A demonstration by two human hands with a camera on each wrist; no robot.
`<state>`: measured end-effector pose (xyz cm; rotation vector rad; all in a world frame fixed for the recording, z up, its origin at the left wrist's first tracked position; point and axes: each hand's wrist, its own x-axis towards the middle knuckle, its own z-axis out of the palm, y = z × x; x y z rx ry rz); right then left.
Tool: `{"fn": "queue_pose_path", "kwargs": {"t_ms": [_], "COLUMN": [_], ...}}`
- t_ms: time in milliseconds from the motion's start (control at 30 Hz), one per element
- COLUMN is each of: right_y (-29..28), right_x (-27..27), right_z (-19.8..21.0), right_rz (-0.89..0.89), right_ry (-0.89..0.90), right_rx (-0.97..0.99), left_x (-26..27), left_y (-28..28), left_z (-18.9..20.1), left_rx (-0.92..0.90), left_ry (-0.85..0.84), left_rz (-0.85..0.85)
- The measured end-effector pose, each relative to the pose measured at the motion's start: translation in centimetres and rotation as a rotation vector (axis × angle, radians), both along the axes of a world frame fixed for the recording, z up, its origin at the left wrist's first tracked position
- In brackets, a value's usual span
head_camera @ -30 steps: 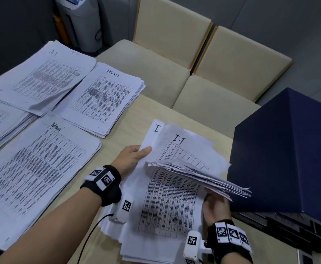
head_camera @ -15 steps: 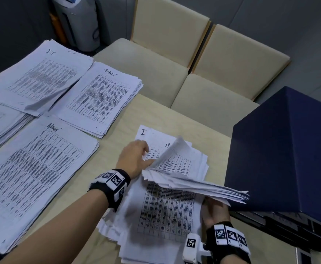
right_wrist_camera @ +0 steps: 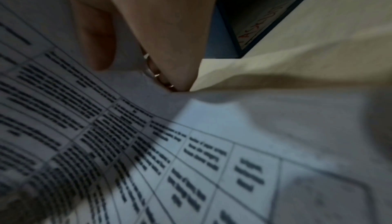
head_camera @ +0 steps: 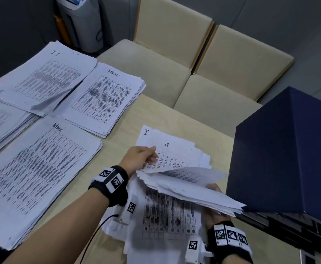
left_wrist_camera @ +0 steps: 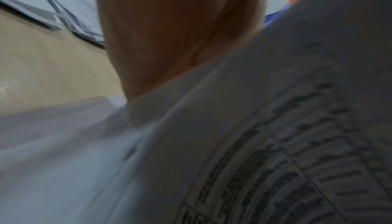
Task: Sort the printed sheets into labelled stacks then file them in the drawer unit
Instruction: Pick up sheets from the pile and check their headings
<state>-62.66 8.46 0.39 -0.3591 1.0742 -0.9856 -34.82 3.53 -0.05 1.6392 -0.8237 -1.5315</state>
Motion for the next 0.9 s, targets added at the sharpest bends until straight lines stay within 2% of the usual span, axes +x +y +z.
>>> {"fn": "queue_pose_path", "kwargs": {"t_ms": [33, 67, 100, 200, 300, 333, 400, 433, 467, 533, 567, 633, 733, 900], "right_y": [-0.2, -0.3, -0.4, -0.7, -0.6, -0.6, -0.2, -0.1, 0.0, -0.1, -0.1, -0.3, -0.5, -0.4], "right_x": [-0.1, 0.0, 0.4, 0.2, -0.3, -0.2, -0.2, 0.0, 0.1, 0.2, -0.4, -0.6, -0.2, -0.9], "right_z": [-0.7, -1.5, -1.7, -2.2, -3.2, -3.1, -2.6, -2.4, -2.2, -1.7, -2.7, -2.8, -1.6, -2.5], "right_rz": [-0.105, -0.225, -0.247, -0.266, -0.294, -0.307, -0.209, -0.166, -0.183, -0.254, -0.271, -0.29, -0.205, -0.285], "right_ry": [0.014, 0.084, 0.123, 0.199, 0.236, 0.214, 0.09, 0.172, 0.183, 0.215, 0.247, 0.317, 0.266, 0.224], "right_rx": [-0.078, -0.027, -0.017, 0.068, 0.109, 0.183, 0.177, 0.091, 0.053, 0.047, 0.032, 0.035, 0.042, 0.013], "left_x": [0.3, 0.6, 1.1, 1.0, 0.6, 0.5, 0.5, 0.6, 0.7, 1.0, 1.1, 1.2, 1.2, 1.8], "left_y": [-0.1, 0.0, -0.2, 0.2, 0.9, 1.0, 1.2, 1.3, 1.4, 1.7, 1.8, 1.9, 1.7, 1.2], "left_z": [-0.2, -0.4, -1.2, -1.0, -0.7, -0.7, -0.8, -0.8, -0.9, -0.5, -0.2, 0.3, 1.0, 0.2], "left_rx": [-0.044, -0.062, -0.018, 0.044, -0.069, -0.126, -0.173, -0.171, -0.179, -0.167, -0.162, -0.142, -0.123, -0.09], "left_ry": [-0.283, -0.481, -0.602, -0.688, -0.743, -0.742, -0.646, -0.547, -0.428, -0.141, -0.03, 0.092, 0.136, 0.012], "left_rz": [0.016, 0.01, -0.036, -0.159, -0.283, -0.294, -0.258, -0.23, -0.197, -0.127, -0.078, -0.041, -0.035, 0.084]}}
